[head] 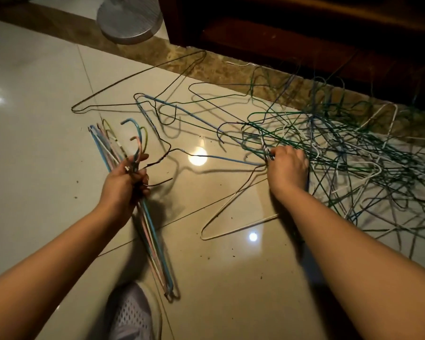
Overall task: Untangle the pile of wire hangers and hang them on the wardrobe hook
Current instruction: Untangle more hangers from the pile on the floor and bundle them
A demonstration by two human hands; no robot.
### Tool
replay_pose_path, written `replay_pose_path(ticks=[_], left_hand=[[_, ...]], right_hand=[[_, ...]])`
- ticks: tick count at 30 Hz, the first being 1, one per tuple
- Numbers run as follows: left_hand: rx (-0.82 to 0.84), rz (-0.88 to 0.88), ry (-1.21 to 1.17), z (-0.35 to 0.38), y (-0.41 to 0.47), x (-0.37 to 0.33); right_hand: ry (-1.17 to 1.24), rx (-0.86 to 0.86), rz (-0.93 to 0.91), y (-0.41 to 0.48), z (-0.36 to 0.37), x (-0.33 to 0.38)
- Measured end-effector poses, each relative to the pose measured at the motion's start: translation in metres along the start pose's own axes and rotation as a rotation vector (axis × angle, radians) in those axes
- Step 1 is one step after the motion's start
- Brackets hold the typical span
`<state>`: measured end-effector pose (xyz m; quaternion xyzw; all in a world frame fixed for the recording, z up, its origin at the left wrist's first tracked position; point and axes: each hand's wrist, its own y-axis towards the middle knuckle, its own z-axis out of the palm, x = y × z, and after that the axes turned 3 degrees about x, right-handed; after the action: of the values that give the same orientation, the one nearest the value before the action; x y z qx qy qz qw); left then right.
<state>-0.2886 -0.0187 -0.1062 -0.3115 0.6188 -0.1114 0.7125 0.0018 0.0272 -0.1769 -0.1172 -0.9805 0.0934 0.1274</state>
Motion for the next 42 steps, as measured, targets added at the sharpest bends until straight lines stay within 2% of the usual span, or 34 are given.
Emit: replay_pose_path(ticks=[11,12,14,17,19,22,26,29,38,42], left_hand=[[0.0,0.024,-0.184,-0.036,-0.015,-0.018],[0.009,0.017,-0.2,-0.037,-0.017,-0.019],[0.025,0.005,-0.216,-0.04,-0.021,-0.021],[0.031,-0.004,-0.243,-0.046,-0.026,-0.023],[0.025,-0.009,-0.27,-0.05,-0.028,-0.024],[0.018,-0.001,-0.328,-0.054,-0.03,-0.028],[0.027,0.033,-0.423,-0.058,-0.032,-0.035],[-0.006,0.065,-0.398,-0.06,-0.034,-0.036],[0.02,0.134,-0.316,-0.038,-0.044,-0.046],[0.075,0.133,-0.281,-0.024,-0.046,-0.048]], right_hand=[[0.064,0.054,0.087,-0.014,-0.003,0.032],[0.068,0.049,0.056,-0.019,-0.003,0.038],[0.102,0.066,-0.122,-0.03,0.001,0.056],[0.2,0.241,-0.456,-0.05,0.012,0.091],[0.277,0.365,-0.538,-0.061,0.016,0.109],[0.44,0.412,-0.523,-0.071,0.013,0.123],[0.642,0.215,-0.464,-0.068,-0.004,0.133],[0.754,0.155,-0.343,-0.059,-0.022,0.139],[1.043,0.172,-0.009,-0.056,-0.054,0.159],[1.149,0.11,0.041,-0.078,-0.068,0.167]])
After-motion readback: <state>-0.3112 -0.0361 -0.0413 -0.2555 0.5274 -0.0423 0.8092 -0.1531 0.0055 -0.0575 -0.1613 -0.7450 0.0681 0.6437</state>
